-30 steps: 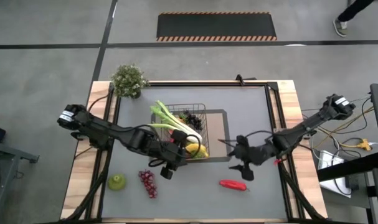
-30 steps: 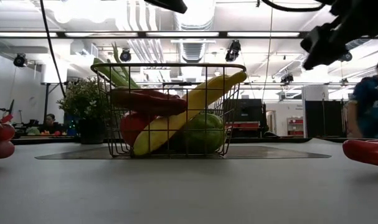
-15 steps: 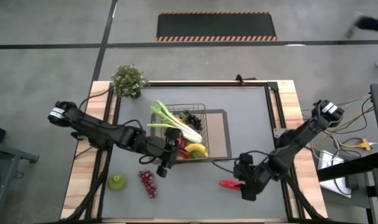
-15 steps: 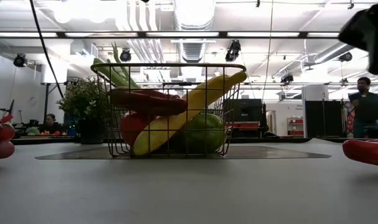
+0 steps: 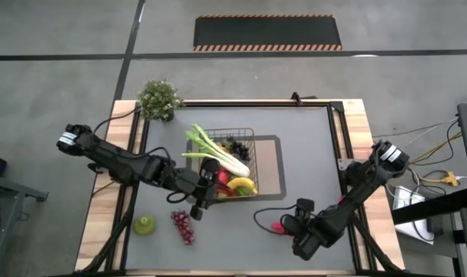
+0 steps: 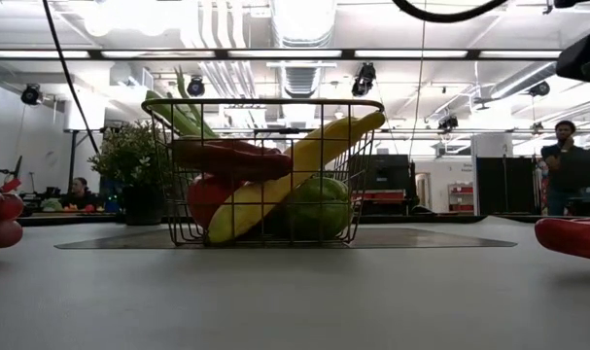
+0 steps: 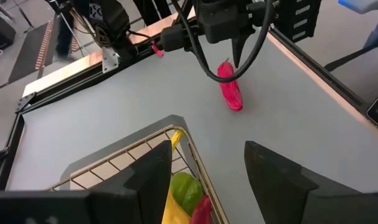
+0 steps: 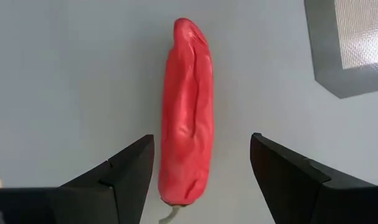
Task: Build produce basket
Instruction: Put the red chili pepper into the wire basket
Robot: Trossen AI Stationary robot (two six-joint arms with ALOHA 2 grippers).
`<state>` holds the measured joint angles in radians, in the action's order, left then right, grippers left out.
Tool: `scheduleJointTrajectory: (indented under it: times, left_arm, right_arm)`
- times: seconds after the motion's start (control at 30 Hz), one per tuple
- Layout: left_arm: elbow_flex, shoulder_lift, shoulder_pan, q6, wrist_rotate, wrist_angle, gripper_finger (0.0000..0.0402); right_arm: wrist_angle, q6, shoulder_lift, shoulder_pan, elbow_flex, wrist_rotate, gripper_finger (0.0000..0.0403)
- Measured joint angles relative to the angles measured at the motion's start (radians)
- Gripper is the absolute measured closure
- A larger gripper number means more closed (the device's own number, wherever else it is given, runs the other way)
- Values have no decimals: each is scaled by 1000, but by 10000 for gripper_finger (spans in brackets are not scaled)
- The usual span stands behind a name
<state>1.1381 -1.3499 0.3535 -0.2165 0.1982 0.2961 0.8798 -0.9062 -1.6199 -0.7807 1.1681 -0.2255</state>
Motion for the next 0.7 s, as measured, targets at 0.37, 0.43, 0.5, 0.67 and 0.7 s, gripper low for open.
scheduleJointTrajectory:
  times: [0.37,0.43,0.5,0.67,0.7]
  left_arm:
    - [-52,15,21,1,0,-1,217]
    - [-57,16,23,1,0,-1,217]
    - [-57,17,24,1,0,-3,217]
    - [-58,17,23,0,0,-6,217]
    - [-61,18,24,0,0,-7,217]
  right_arm:
    - [-124,1,3,-5,-109,37,154]
    - [-140,7,-10,-5,-132,51,154]
    - [-146,12,-21,-5,-150,51,156]
    - [-159,34,-14,-5,-172,43,197]
    - [-160,39,-12,-4,-172,41,213]
